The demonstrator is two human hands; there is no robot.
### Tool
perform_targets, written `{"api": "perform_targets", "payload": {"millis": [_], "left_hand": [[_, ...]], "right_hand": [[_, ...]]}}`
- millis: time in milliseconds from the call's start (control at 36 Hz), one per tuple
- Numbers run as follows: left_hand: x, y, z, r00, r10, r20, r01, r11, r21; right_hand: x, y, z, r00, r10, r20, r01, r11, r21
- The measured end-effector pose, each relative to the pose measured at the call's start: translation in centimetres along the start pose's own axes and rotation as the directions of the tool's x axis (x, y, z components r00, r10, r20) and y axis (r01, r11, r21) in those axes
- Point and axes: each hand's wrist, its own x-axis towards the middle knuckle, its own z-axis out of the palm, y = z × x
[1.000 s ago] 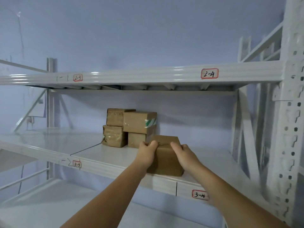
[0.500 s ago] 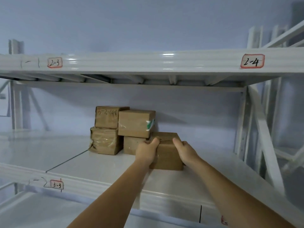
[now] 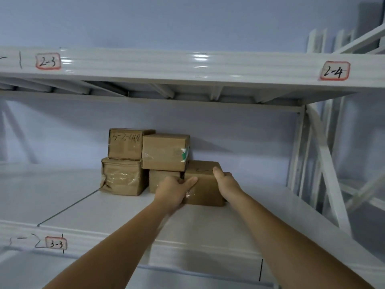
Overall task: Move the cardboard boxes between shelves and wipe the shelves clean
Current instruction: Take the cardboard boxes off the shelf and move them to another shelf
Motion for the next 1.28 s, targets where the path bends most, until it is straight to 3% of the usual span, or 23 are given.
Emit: {"api": "perform_targets", "payload": {"millis": [139,222,361,444,556,611,694,778,861,944,1083,1278], "left_hand": [[0.1,-1.0,-0.4,0.999,-0.020,-0.049,0.019,1.000,-0.016],[0.3,-1.3,-0.5,0.997,-0.024,-0.070,0.029,0.997,0.073],[0.5,-0.9,-0.3,0.997,-0.034,-0.064,0.046,0.982,0.183],[0.0,-0.5,-0.6,1.000,0.001,-0.020,0.004,0.977,0.215],[-1.4,1.0,-1.6,0.990,0.079,0.121,-0.114,0.941,0.317],[-3.0,2.3,-1.7,0.956,0.136,0.260,-0.244,0.862,0.444],[-6.2,4.9,-1.5,0.893,0.184,0.410,-0.375,0.809,0.453],[-10.4,8.0,-0.7,0.810,0.276,0.518,-0.518,0.750,0.411],[-14.8,10.6,1.0,0.738,0.356,0.573,-0.640,0.640,0.426],[-18.6,12.8,3.7,0.669,0.397,0.628,-0.712,0.585,0.389],[-24.7,16.2,8.6,0.583,0.410,0.701,-0.753,0.597,0.277],[-35.3,22.8,15.4,0.383,0.464,0.799,-0.836,0.543,0.085]], "right_hand": [[0.7,-0.3,0.8,0.997,0.069,-0.021,-0.069,0.998,0.008],[0.6,-0.7,1.3,0.995,0.077,-0.063,-0.073,0.996,0.060],[0.2,-1.2,0.7,0.990,0.134,0.038,-0.136,0.990,0.038],[-0.6,-0.9,-0.7,0.993,0.094,0.071,-0.094,0.996,-0.011],[-2.9,-1.0,-2.9,0.996,-0.088,0.009,0.088,0.980,-0.180],[-5.2,-0.6,-4.7,0.983,-0.186,0.002,0.178,0.942,-0.285],[-10.0,0.2,-8.1,0.953,-0.281,0.114,0.301,0.841,-0.448],[-14.6,1.1,-11.8,0.935,-0.277,0.220,0.351,0.652,-0.672],[-19.1,2.2,-15.9,0.936,-0.245,0.253,0.349,0.544,-0.764],[-23.8,3.4,-20.6,0.949,-0.202,0.240,0.310,0.492,-0.814],[-30.6,5.4,-28.1,0.974,-0.132,0.182,0.223,0.464,-0.857],[-40.8,9.3,-38.8,0.996,-0.073,0.046,0.076,0.480,-0.874]]}}
